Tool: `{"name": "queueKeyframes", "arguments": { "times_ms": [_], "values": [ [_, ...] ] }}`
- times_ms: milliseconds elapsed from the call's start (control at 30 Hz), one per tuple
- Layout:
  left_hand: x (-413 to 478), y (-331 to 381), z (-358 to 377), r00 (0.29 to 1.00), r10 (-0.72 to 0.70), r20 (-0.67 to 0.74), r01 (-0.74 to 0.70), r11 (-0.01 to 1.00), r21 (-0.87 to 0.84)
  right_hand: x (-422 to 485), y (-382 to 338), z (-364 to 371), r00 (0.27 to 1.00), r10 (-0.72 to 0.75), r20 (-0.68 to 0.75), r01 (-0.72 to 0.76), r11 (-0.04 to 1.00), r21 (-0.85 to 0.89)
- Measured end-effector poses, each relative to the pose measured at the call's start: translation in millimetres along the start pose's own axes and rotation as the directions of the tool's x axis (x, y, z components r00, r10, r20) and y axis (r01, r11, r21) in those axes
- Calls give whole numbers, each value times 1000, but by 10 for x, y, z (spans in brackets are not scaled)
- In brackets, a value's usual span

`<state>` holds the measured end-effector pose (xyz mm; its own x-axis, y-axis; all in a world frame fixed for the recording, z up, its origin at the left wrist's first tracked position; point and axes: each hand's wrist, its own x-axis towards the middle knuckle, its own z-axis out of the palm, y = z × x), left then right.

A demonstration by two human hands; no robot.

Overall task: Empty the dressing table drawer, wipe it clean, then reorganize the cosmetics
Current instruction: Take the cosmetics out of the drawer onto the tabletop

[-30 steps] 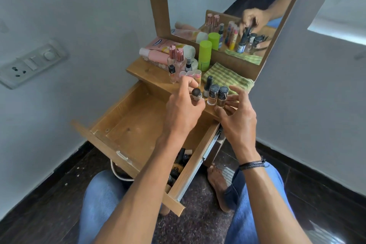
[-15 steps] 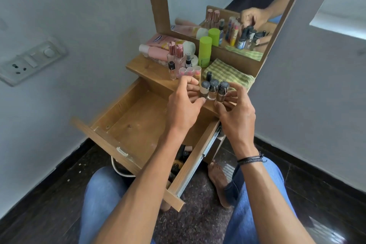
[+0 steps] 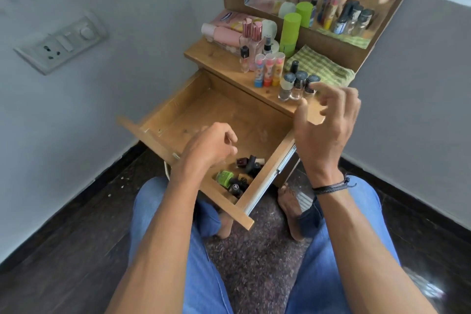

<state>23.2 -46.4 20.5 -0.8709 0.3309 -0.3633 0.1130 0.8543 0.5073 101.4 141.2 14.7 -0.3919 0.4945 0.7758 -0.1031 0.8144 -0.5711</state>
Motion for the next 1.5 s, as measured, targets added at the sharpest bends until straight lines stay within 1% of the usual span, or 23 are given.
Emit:
{"name": "queueKeyframes", "arguments": {
  "times_ms": [33, 67, 100, 133, 167, 200, 267, 300, 333, 367, 433, 533, 667, 767, 900, 1067, 1133, 1233, 1333, 1400, 1433, 1500],
  "values": [
    [-2, -4, 53, 999, -16, 47, 14, 999, 50, -14, -64, 17, 996, -55, 66, 52, 998, 39],
    [-2, -8, 101, 996, -40, 82, 31, 994, 104, -31, -122, 41, 979, -79, 190, 65, 995, 80],
    [-1, -8, 143, 992, -65, 111, 46, 985, 164, -56, -168, 68, 929, -79, 361, 48, 994, 94],
    [-14, -6, 175, 987, -85, 136, 52, 972, 229, -97, -186, 100, 836, -64, 546, 32, 997, 67],
    [-26, -9, 200, 983, -99, 157, 49, 955, 293, -154, -170, 145, 712, -45, 701, 54, 999, 10],
    [-44, -6, 209, 980, -103, 172, 37, 936, 350, -219, -140, 198, 586, -28, 810, 108, 993, -43],
    [-77, 2, 198, 973, -96, 209, -5, 901, 434, -298, -117, 287, 360, 56, 931, 185, 974, -130],
    [-82, 2, 187, 969, -94, 229, -22, 887, 461, -301, -134, 311, 270, 114, 956, 198, 965, -171],
    [-81, -2, 175, 964, -98, 248, -33, 879, 476, -292, -151, 327, 212, 158, 964, 203, 958, -202],
    [-76, -4, 160, 958, -107, 267, -36, 877, 479, -281, -162, 339, 181, 187, 965, 205, 953, -223],
    [-69, -11, 138, 940, -127, 316, -38, 883, 468, -269, -171, 347, 155, 214, 964, 227, 942, -246],
    [-53, -36, 141, 917, -134, 376, -40, 906, 420, -285, -158, 340, 134, 211, 968, 250, 938, -239],
    [-37, -56, 135, 899, -125, 421, -55, 919, 390, -270, -149, 308, 124, 171, 977, 229, 953, -196],
    [-28, -60, 98, 881, -108, 460, -70, 933, 354, -233, -150, 277, 94, 161, 982, 176, 969, -176],
    [-28, -72, 76, 877, -88, 473, -72, 948, 310, -214, -187, 245, 62, 164, 985, 130, 977, -170],
    [-46, -99, -49, 883, -27, 468, -75, 977, 198, -223, -256, 239, 56, 186, 981, 155, 969, -192],
    [-65, -132, -131, 895, -3, 446, -70, 987, 145, -210, -287, 234, 48, 196, 979, 185, 962, -202],
    [-79, -195, -248, 927, 53, 371, -53, 999, -8, -216, -340, 243, 62, 202, 977, 205, 956, -211],
    [-43, -253, -262, 974, 73, 217, -27, 978, -206, -228, -394, 267, 79, 198, 977, 229, 950, -211],
    [17, -259, -219, 992, 50, 112, -6, 931, -364, -229, -409, 284, 97, 197, 976, 235, 948, -215],
    [41, -243, -201, 997, 35, 74, 3, 892, -453, -230, -409, 292, 111, 202, 973, 230, 947, -223],
    [77, -219, -178, 999, 30, 32, -6, 817, -577, -224, -401, 304, 139, 226, 964, 192, 949, -251]
  ]
}}
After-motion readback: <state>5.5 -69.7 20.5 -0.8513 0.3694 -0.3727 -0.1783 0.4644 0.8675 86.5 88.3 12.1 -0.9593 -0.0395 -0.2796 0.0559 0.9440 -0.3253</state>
